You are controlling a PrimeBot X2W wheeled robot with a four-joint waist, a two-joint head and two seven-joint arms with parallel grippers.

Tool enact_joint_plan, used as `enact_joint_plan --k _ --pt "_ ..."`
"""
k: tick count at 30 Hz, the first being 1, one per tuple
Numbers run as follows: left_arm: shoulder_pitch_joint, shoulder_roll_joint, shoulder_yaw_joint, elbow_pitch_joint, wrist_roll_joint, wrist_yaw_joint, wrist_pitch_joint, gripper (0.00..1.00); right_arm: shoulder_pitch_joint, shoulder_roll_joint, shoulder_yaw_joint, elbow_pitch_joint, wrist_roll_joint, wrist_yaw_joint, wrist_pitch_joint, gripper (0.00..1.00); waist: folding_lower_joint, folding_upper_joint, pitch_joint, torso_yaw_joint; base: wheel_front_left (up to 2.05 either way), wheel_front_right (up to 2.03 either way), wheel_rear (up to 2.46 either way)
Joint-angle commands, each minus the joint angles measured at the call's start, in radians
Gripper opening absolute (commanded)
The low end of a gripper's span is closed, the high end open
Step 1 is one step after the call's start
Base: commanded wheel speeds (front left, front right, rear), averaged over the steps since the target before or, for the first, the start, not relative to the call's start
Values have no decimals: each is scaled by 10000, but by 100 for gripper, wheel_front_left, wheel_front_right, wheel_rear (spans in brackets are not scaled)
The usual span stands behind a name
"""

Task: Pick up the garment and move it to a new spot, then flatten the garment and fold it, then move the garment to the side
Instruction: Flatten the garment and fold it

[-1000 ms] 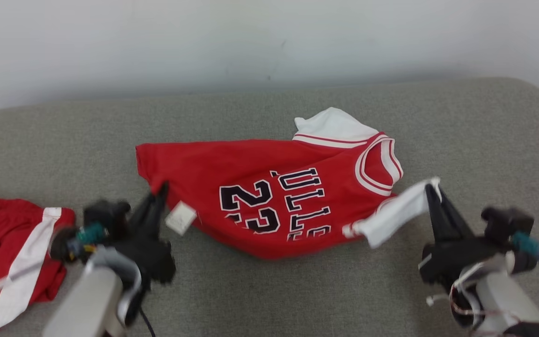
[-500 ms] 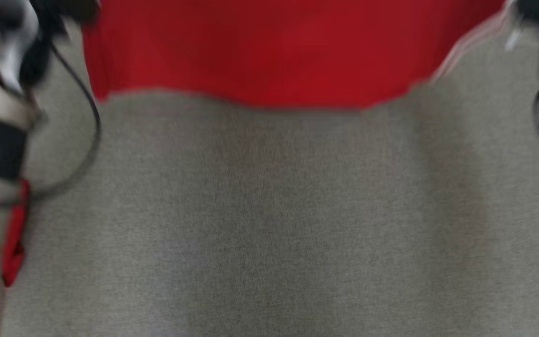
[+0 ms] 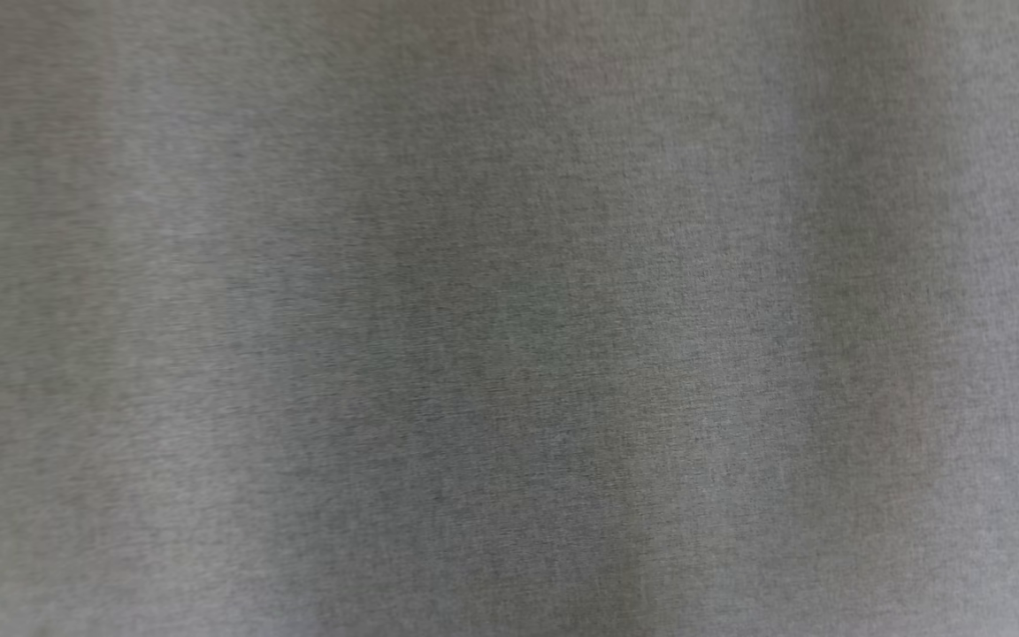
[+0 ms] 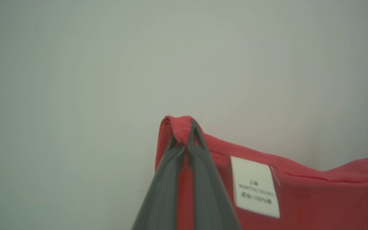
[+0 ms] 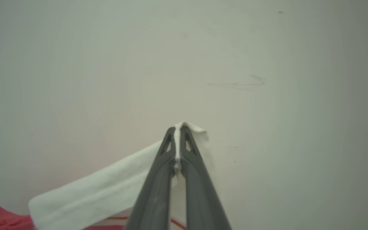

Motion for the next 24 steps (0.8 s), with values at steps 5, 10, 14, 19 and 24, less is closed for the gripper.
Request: enact_joint_plan --k 5,10,14,19,24 --pt "-1283 -211 -298 946 158 15 -231 0 -1546 -82 172 1134 -553 -21 -189 0 -4 -3 447 -248 0 0 0" --pt "-1889 -321 -487 1717 114 12 -379 0 -2507 -21 219 2119 -876 -21 -472 0 -4 -3 643 -286 0 0 0" --pt "-2114 -487 -721 1898 -18 9 -511 0 -2833 39 338 2512 -944 -21 -705 0 -4 -3 754 -287 0 0 0" --pt "-2170 -391 -1104 2181 -206 9 -635 0 -2875 43 679 3018 -886 -21 -1044 0 -4 -3 900 -278 0 0 0" --pt "-2199 -300 -1415 2404 -546 9 -856 0 -2984 -53 983 3451 -710 -21 -1284 0 -4 -3 1031 -269 0 0 0"
